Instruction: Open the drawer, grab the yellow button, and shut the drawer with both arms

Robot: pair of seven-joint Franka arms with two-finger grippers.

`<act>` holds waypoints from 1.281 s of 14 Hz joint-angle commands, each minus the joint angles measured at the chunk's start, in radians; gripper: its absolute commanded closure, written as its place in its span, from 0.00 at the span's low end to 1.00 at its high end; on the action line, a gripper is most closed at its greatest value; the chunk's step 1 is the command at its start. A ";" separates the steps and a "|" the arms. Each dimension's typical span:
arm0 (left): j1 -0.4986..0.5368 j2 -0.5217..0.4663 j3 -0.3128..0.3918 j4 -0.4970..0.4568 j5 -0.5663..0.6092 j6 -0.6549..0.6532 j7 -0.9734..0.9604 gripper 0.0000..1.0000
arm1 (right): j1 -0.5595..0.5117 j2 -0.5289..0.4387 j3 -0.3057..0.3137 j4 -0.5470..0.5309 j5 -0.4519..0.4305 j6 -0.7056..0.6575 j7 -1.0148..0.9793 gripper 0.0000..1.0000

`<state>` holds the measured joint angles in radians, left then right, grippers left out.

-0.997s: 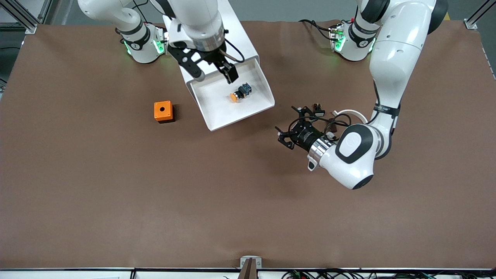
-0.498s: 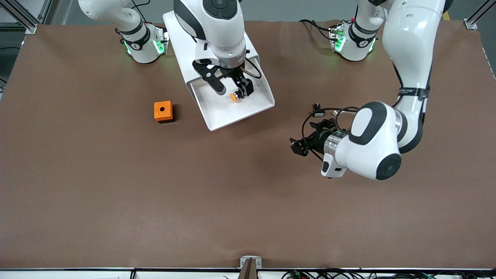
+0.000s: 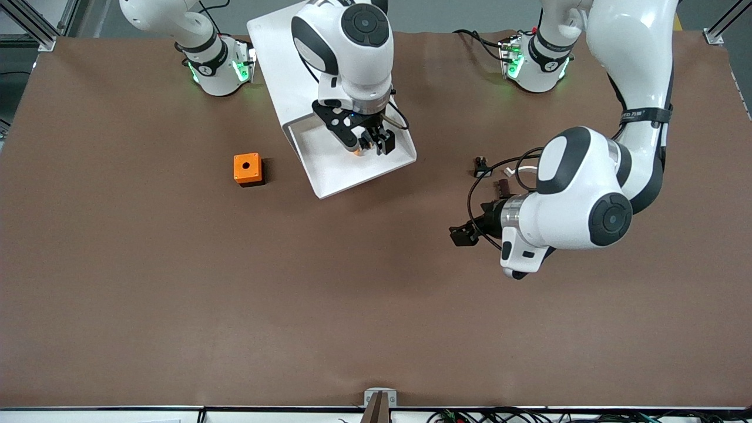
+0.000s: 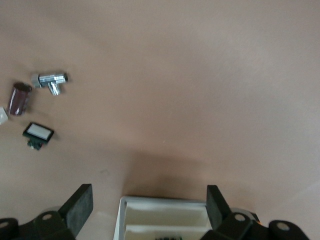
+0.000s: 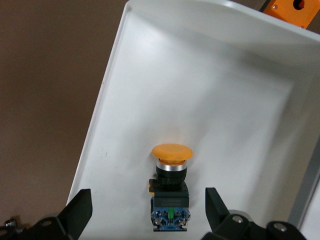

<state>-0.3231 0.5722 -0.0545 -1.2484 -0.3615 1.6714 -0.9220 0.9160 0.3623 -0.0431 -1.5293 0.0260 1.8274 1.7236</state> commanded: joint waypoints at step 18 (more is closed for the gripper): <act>-0.165 -0.086 -0.008 -0.148 0.332 0.268 -0.177 0.00 | 0.046 0.063 -0.011 0.017 -0.041 -0.013 0.042 1.00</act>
<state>-0.4820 0.5167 -0.0566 -1.3612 -0.0538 1.9229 -1.0998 0.9495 0.4193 -0.0460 -1.5289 -0.0159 1.8258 1.7448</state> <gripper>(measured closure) 0.000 0.559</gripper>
